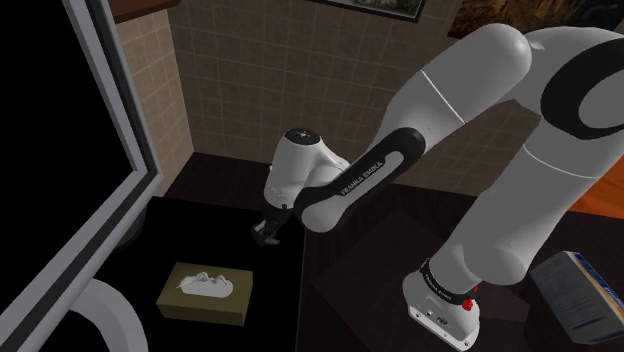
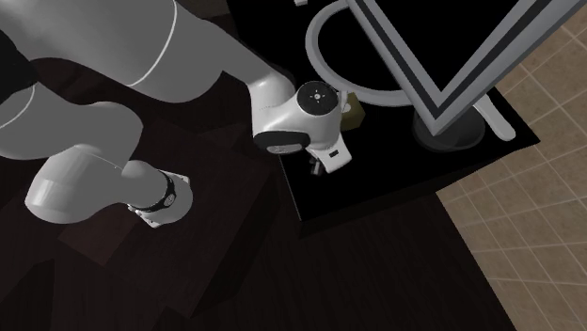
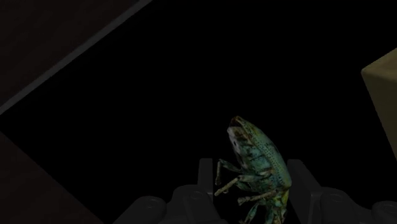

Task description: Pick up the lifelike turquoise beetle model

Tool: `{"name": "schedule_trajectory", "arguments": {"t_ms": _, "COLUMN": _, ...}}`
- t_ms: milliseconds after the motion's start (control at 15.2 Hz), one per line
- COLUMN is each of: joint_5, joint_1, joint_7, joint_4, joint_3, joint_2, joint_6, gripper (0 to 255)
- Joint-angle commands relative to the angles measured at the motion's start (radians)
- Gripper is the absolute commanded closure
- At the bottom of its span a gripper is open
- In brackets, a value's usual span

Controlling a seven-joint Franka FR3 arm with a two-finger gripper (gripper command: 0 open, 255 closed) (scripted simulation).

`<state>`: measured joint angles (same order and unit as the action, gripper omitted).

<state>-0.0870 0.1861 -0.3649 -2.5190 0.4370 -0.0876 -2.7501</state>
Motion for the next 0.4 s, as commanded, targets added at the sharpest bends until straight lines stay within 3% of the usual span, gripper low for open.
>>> {"name": "schedule_trajectory", "arguments": {"t_ms": 0, "joint_5": -0.024, "joint_1": -0.003, "joint_7": 0.014, "joint_4": 0.001, "joint_3": 0.007, "joint_2": 0.03, "joint_6": 0.029, "gripper": 255}}
{"name": "schedule_trajectory", "arguments": {"t_ms": 330, "joint_5": -0.053, "joint_1": -0.004, "joint_7": 0.033, "joint_4": 0.008, "joint_3": 0.01, "joint_2": 0.074, "joint_6": 0.077, "gripper": 255}}
